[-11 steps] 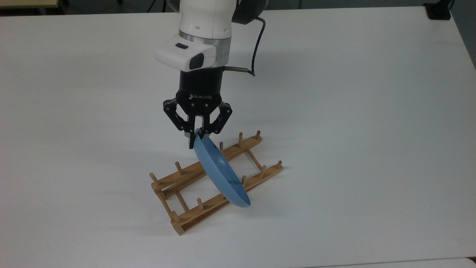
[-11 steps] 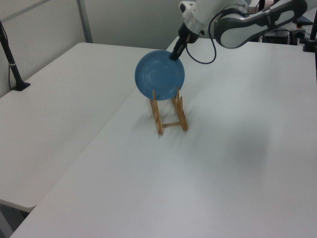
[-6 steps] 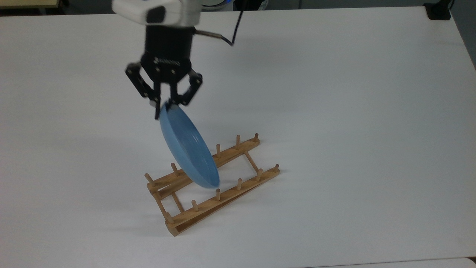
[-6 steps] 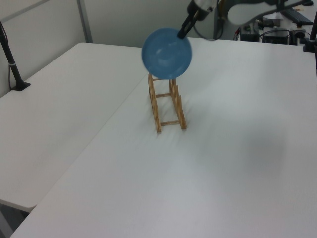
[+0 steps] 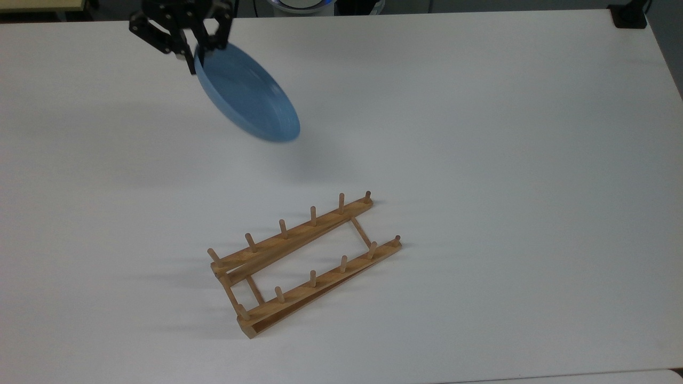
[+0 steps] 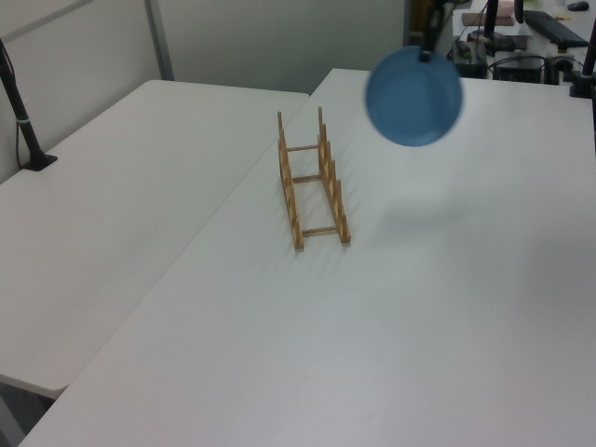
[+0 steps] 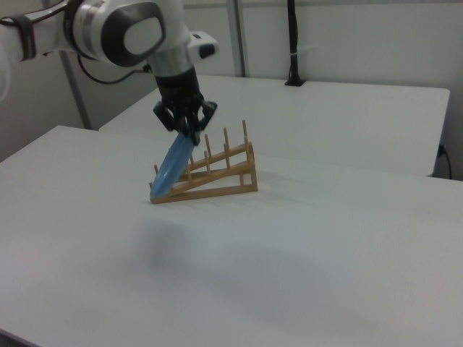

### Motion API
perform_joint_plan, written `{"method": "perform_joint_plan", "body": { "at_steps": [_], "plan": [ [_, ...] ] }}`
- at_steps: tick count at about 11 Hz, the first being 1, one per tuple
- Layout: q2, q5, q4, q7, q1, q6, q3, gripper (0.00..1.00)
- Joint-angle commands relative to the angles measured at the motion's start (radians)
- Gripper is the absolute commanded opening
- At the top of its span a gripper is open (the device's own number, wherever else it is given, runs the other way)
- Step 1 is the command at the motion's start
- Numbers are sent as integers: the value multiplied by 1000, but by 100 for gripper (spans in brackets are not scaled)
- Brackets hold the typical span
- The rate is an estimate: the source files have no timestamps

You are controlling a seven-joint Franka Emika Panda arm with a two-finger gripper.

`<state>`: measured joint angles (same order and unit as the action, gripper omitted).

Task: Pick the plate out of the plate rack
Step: 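Lift the blue plate up out of the rack slots, then carry the plate beside the rack and lower it flat onto the table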

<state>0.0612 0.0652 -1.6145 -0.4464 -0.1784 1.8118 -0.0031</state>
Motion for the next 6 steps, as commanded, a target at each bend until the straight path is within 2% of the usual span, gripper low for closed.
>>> {"method": "perform_joint_plan", "body": {
  "at_steps": [1, 3, 6],
  "plan": [
    [9, 125, -71, -233, -107, -69, 2, 0],
    [70, 189, -128, -297, -171, -68, 2, 0],
    [179, 214, -153, -285, -184, -19, 2, 0]
  ]
}}
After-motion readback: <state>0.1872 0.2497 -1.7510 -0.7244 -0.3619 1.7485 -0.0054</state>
